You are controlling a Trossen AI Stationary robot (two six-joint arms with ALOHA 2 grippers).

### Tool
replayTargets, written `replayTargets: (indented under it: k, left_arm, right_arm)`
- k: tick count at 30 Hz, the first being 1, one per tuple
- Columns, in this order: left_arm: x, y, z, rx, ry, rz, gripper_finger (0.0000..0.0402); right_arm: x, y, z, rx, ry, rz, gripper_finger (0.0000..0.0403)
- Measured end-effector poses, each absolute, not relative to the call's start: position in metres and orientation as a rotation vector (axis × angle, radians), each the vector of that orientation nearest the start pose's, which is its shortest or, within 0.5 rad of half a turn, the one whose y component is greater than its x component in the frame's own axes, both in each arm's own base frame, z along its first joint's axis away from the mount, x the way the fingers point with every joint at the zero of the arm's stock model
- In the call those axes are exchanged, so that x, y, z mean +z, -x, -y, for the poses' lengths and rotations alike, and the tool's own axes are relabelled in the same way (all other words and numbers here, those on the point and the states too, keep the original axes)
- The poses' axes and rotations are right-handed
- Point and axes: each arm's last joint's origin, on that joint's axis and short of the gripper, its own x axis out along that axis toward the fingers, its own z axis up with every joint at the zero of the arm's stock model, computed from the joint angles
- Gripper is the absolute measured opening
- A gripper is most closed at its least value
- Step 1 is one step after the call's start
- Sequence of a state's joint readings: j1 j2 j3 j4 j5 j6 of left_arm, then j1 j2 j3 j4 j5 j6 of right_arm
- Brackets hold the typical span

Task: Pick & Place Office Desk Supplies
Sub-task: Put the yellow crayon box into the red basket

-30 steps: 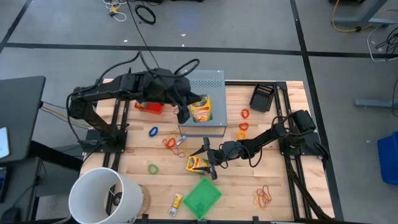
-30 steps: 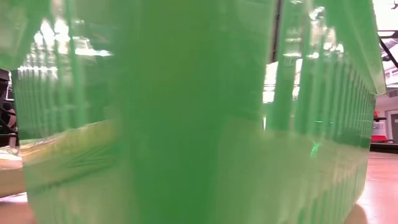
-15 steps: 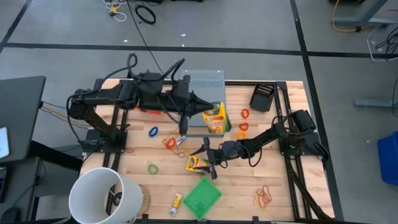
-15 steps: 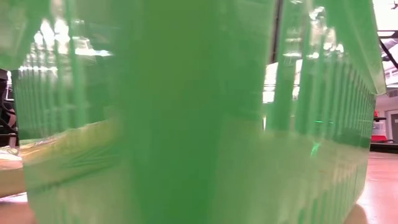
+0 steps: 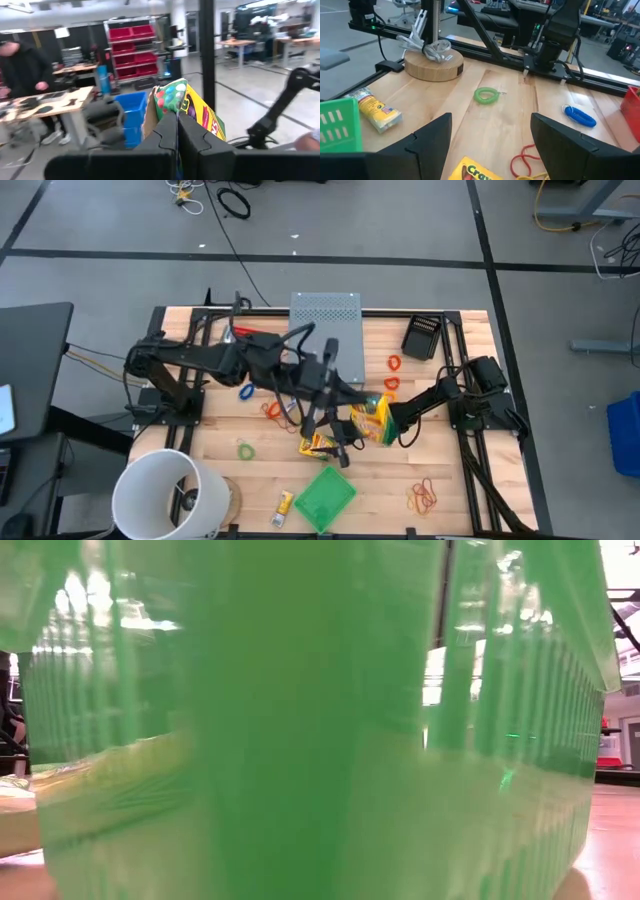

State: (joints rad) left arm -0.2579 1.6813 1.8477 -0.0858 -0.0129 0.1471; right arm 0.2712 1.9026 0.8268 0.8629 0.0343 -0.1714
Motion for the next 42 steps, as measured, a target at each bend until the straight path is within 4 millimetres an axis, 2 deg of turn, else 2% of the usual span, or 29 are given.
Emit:
replayTargets:
  k: [5, 12, 19, 23, 27, 32, 40, 42]
  left_arm:
    - [0.46, -0.38, 0.115, -0.327, -0.15, 0.133, 0.0003]
    - [0.455, -0.383, 0.132, -0.41, -0.127, 0.155, 0.0003]
    - [0.443, -0.391, 0.157, -0.394, -0.114, 0.176, 0.0003]
    - [0.428, -0.404, 0.172, -0.355, -0.1, 0.195, 0.0003]
    - [0.41, -0.415, 0.189, -0.354, -0.092, 0.217, 0.0003]
    - [0.397, -0.42, 0.205, -0.305, -0.079, 0.224, 0.0003]
    - [0.385, -0.42, 0.22, -0.157, -0.063, 0.208, 0.0003]
    - [0.376, -0.425, 0.223, -0.129, -0.05, 0.191, 0.0003]
  right_arm:
    - [0.143, -0.352, -0.112, 0.322, 0.172, -0.22, 0.0279]
    - [0.132, -0.337, -0.143, 0.411, 0.148, -0.338, 0.0279]
    - [0.129, -0.32, -0.175, 0.44, 0.166, -0.373, 0.0279]
    - [0.127, -0.307, -0.194, 0.496, 0.159, -0.396, 0.0279]
    - [0.123, -0.29, -0.214, 0.552, 0.151, -0.415, 0.0279]
    - [0.112, -0.258, -0.229, 0.572, 0.122, -0.395, 0.0279]
    - [0.098, -0.208, -0.233, 0.625, 0.027, -0.336, 0.0279]
    - [0.095, -0.198, -0.233, 0.641, 0.016, -0.342, 0.0279]
